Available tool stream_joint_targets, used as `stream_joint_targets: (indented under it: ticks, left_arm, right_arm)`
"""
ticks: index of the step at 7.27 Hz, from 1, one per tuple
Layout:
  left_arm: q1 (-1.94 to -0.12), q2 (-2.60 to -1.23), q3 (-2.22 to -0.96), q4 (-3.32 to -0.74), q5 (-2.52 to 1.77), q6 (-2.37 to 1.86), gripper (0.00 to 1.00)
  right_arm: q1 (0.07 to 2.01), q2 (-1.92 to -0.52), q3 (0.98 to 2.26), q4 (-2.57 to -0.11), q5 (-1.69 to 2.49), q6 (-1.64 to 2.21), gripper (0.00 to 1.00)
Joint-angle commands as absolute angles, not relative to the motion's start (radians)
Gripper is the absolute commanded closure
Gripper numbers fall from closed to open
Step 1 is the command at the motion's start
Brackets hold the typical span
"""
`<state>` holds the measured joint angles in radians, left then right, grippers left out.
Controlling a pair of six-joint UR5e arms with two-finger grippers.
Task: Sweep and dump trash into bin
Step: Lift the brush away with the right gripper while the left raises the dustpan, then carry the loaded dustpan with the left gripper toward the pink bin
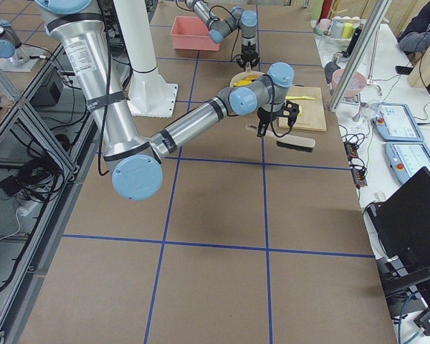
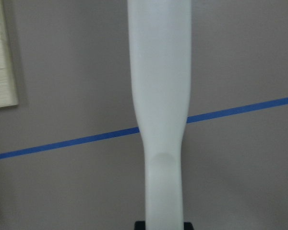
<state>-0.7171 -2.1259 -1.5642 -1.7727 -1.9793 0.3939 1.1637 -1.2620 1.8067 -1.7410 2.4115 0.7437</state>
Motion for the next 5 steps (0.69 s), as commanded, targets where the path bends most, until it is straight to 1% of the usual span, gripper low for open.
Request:
stream_joint_targets:
  ticks: [1, 2, 3, 4, 5]
  left_arm:
    - [-0.77, -2.121, -1.58, -1.798, -2.006, 0.26, 1.0]
    - [-0.799, -2.118, -1.583, -1.799, -2.04, 0.186, 1.0]
    - [-0.81, -2.093, -1.597, -1.854, -2.043, 0.116, 1.0]
    - [-0.816, -2.067, -1.598, -1.949, -2.043, -0.008, 1.0]
    - [-0.836, -2.05, -1.601, -1.971, -2.049, -0.052, 1.0]
  right_arm:
    - [1.175, -1.401, 1.809, -1.795, 2.382, 0.509, 1.0]
    - [1.175, -1.478, 1.851, -1.792, 2.387, 0.496, 1.0]
    - [1.175, -1.597, 1.921, -1.754, 2.385, 0.486, 1.0]
    - [1.175, -1.723, 1.925, -1.614, 2.382, 0.454, 1.0]
    - [1.175, -1.815, 1.921, -1.476, 2.378, 0.454, 1.0]
